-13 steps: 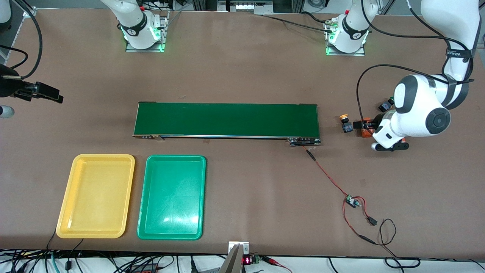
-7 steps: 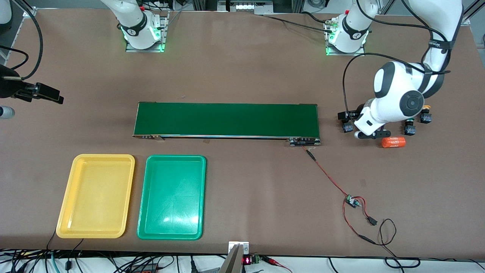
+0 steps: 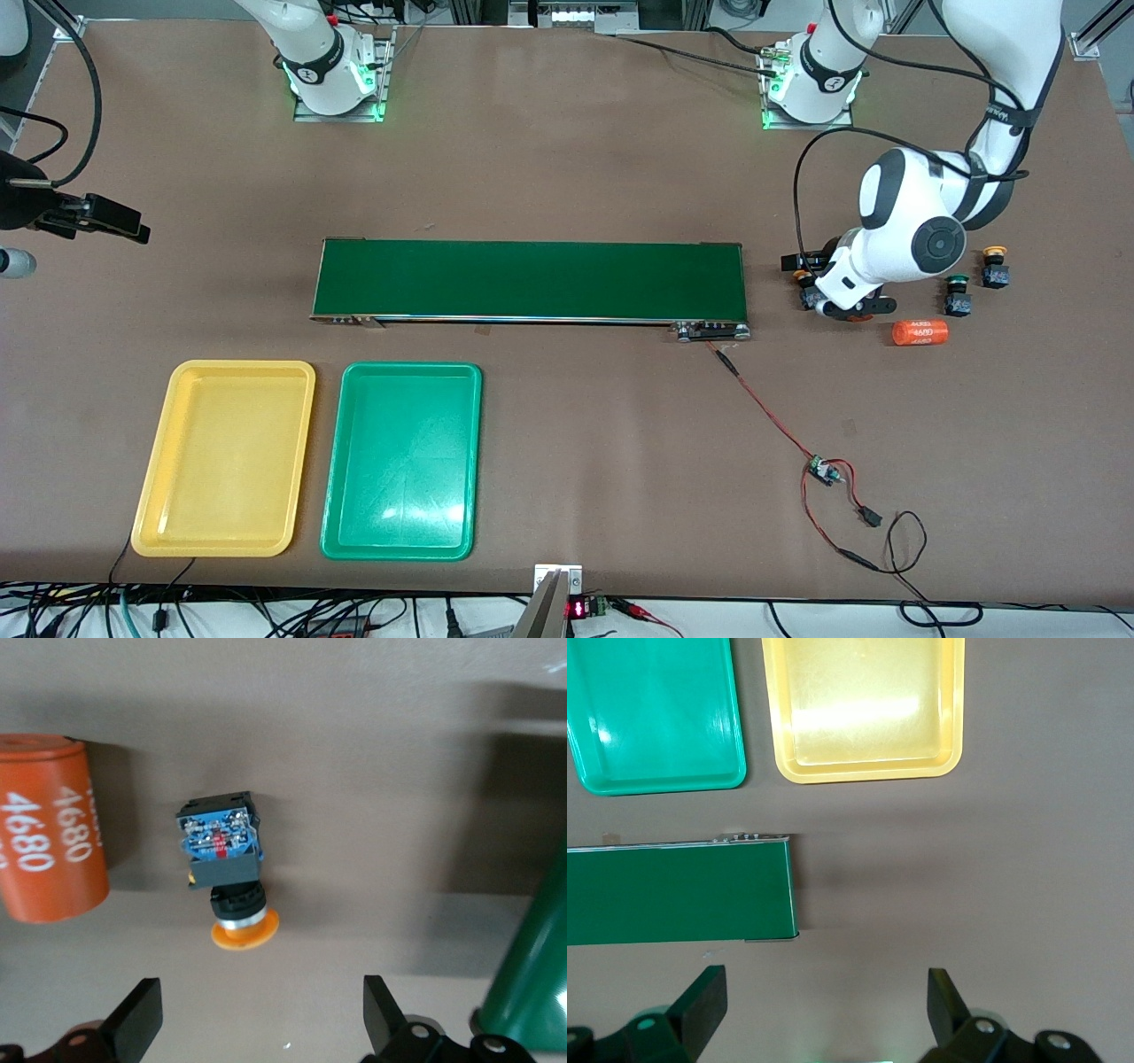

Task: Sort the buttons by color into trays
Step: 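Reach the left gripper down and grasp an orange-capped black button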

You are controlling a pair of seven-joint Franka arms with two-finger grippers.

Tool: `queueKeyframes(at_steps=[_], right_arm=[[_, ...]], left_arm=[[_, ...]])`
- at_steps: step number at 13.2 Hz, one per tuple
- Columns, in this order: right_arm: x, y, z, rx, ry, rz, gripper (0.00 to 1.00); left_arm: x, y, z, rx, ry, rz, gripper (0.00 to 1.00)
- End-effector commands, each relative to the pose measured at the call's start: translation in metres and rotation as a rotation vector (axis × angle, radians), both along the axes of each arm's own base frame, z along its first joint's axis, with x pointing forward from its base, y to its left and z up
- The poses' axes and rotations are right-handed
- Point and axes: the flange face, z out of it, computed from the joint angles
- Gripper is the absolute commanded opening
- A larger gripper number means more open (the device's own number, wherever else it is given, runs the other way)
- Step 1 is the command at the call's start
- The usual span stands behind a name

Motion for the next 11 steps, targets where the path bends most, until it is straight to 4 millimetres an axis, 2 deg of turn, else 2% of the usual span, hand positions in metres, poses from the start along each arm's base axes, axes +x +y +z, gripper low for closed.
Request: queueKeyframes(at_steps=[1, 3, 8, 11], right_arm=[[0.003, 0.003, -0.001, 0.015, -0.009, -0.012, 1.0], [0.003, 0.002, -0.001, 0.015, -0.009, -0.014, 1.0], [0.003, 0.001, -0.001, 0.015, -0.009, -0.015, 1.0], [0.003, 0.001, -0.001, 0.015, -0.009, -0.015, 1.0]], left_arm=[[0.003, 0.003, -0.021, -0.009, -0.001, 0.021, 1.0], [0.006, 0.005, -0.027, -0.011, -0.004, 0.022, 1.0], [0.029, 0.007, -0.039, -0.013, -0.009, 0.021, 1.0], [0.039, 0.015, -0.04, -0.008, -0.021, 0.026, 1.0]])
